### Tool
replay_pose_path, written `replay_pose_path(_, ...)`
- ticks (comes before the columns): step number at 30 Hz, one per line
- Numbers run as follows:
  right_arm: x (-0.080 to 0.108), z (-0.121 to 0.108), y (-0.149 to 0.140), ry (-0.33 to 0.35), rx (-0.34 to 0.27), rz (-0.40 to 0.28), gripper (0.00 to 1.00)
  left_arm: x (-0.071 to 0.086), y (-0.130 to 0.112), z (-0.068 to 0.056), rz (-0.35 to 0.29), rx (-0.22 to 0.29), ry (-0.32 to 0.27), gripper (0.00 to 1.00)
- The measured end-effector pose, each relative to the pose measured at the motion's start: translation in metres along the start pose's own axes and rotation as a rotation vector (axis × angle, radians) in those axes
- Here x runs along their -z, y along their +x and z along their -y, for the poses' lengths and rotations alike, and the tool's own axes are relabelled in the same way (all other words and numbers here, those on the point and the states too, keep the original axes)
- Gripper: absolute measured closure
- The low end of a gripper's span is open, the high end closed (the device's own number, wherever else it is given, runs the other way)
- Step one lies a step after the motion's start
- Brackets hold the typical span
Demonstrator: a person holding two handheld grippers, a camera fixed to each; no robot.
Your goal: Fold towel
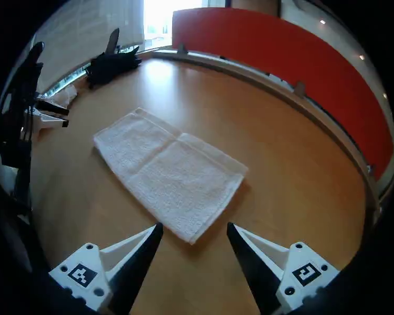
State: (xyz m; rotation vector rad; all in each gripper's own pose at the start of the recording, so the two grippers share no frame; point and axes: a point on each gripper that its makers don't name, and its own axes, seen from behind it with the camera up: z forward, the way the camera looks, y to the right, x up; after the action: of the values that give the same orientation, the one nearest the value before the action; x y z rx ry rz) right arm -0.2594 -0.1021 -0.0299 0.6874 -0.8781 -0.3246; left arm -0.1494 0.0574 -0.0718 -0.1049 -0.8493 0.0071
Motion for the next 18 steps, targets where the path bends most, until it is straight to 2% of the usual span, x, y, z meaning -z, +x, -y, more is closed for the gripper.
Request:
replay_pose_path(3,-0.003,0.001,-0.007,0.008,0.0,0.012,0.12,0.003,-0.004,0.002,0.003,0.005,0.006,0.07)
replay_pose_path(9,-0.01,0.002,-0.022,0.029,-0.003,0.046,0.32,0.008,-0.014,0.005,0.014,0.012,0.013,0.07)
replay_pose_path(18,-0.015,0.006,-0.029,0.07,0.017,0.068,0.52,0.013,-0.023,0.007,0.024,0.02,0.016,0.07)
